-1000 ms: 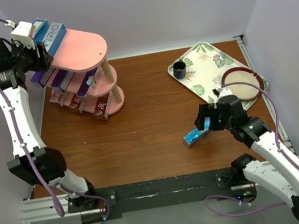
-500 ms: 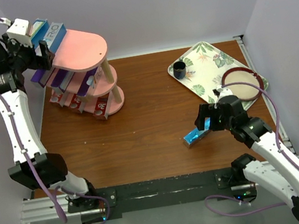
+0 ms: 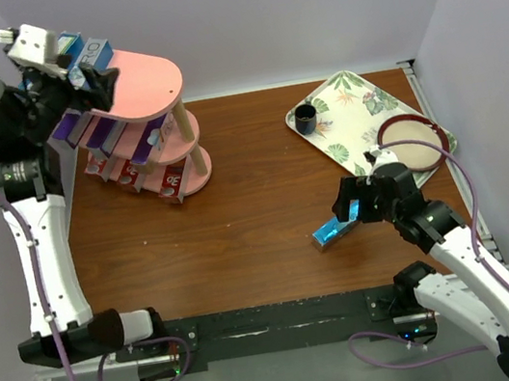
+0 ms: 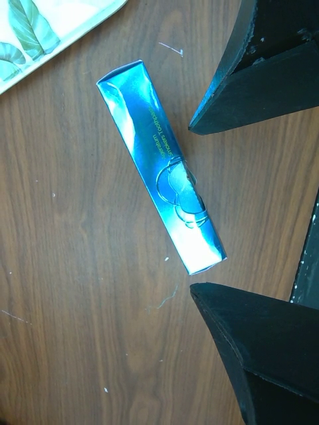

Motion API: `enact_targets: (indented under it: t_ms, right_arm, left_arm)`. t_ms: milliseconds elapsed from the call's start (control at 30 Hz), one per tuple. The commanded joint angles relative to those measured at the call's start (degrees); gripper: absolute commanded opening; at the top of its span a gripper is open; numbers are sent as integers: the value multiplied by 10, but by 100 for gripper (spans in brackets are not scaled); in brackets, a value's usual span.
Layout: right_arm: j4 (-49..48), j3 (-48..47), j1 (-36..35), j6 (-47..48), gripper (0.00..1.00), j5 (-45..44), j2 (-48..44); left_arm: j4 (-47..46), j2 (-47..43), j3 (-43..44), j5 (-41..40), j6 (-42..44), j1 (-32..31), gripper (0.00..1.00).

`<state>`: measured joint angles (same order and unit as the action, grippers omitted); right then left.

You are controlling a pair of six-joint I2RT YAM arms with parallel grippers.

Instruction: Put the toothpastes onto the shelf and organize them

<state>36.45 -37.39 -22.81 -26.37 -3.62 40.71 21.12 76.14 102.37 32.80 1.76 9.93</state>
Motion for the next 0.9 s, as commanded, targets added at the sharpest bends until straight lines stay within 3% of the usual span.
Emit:
enact_targets:
  t_ms: [0,333,600,867]
  right_arm:
    - [1,-25,2,7,98,-20,-15]
    - [23,-55,2,-7,98,-93,-51]
    - [35,-63,2,-21,98,-142,-101]
    - [49,-54,2,-34,98,-170,-146]
  left_arm:
    - [-86,-18,-23,3,-43,-92,100]
    - [-147,-53,-130,-73,-57,-301,100]
    - [-279,-107,-340,-167,-42,-494,100]
    - [-374,-83,-506,-308,38,-691,100]
